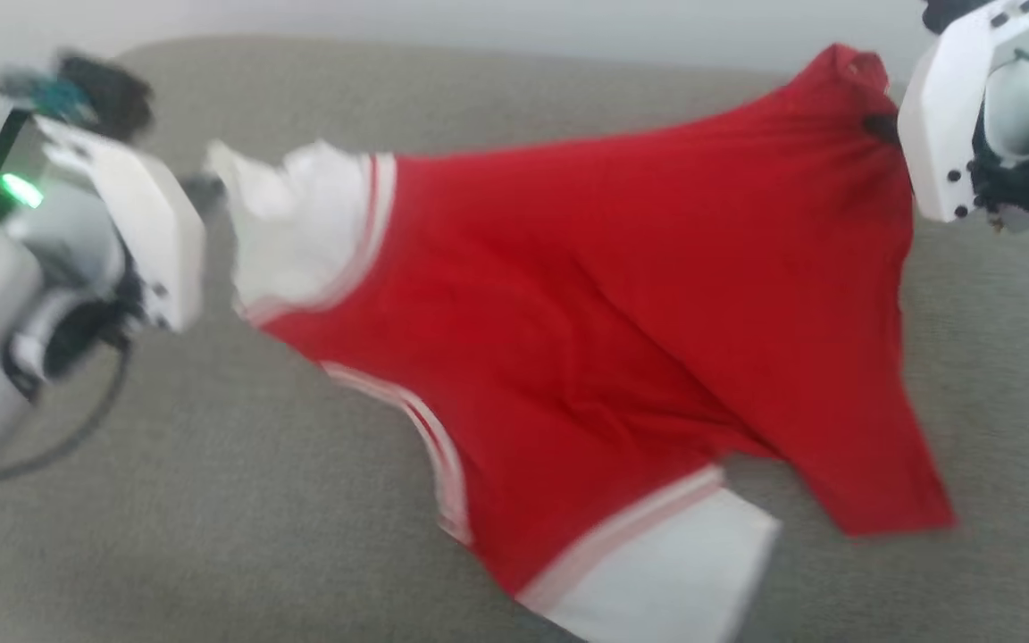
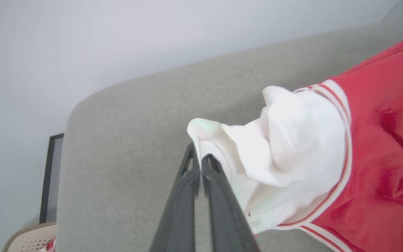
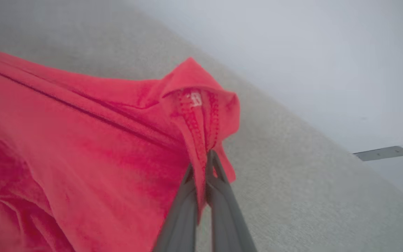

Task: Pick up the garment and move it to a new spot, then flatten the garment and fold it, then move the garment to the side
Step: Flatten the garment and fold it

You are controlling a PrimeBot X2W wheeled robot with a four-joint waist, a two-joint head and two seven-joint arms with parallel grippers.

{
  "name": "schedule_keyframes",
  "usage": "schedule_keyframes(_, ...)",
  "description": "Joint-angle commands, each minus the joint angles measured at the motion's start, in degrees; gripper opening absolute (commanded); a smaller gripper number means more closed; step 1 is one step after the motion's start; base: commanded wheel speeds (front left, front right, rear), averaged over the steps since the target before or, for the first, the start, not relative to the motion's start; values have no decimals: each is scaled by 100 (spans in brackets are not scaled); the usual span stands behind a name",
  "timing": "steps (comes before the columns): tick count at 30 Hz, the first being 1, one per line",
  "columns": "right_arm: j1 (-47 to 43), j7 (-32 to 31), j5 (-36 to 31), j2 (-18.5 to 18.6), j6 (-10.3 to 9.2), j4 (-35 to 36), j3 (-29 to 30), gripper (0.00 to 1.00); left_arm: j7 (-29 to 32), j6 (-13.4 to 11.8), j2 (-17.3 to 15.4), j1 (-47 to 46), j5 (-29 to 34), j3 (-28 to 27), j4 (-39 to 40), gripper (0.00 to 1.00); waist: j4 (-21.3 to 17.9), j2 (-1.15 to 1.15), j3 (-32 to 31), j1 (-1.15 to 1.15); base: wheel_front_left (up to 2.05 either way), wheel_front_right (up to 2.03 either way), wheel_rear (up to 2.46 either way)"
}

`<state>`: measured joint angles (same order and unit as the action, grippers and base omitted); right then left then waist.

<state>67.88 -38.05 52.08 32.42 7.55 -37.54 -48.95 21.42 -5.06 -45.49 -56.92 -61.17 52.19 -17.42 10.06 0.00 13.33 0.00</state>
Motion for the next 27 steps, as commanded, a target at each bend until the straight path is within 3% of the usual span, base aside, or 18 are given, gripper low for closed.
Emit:
schedule_keyframes(1, 60, 54, 30, 124, -12, 29, -11, 0, 105, -72, -158, -183, 38, -76, -94, 0, -283, 0, -284, 0, 0, 0, 0)
schedule_keyframes(8, 264, 231, 126, 375, -13, 412, 66, 0, 585, 49, -191, -1142, 234, -174, -324, 0, -589, 0, -591, 0, 0, 0, 0)
schedule_keyframes(16, 438, 513, 13, 373, -13, 603, 260, 0, 773, 332, 42, -1948, 429, -147, -844, 0, -810, 0, -645, 0, 0, 0, 0)
schedule_keyframes(21, 628, 887, -244, 264, -12, 382, 441, 0, 445, 478, 317, -2360, 697, -148, -1267, 0, -885, 0, -439, 0, 0, 0, 0)
schedule_keyframes(27, 1184, 1708, -824, -133, -13, -215, 794, 0, -517, 644, 725, -3339, 1254, -222, -2106, 0, -1017, 0, 282, 0, 0, 0, 0)
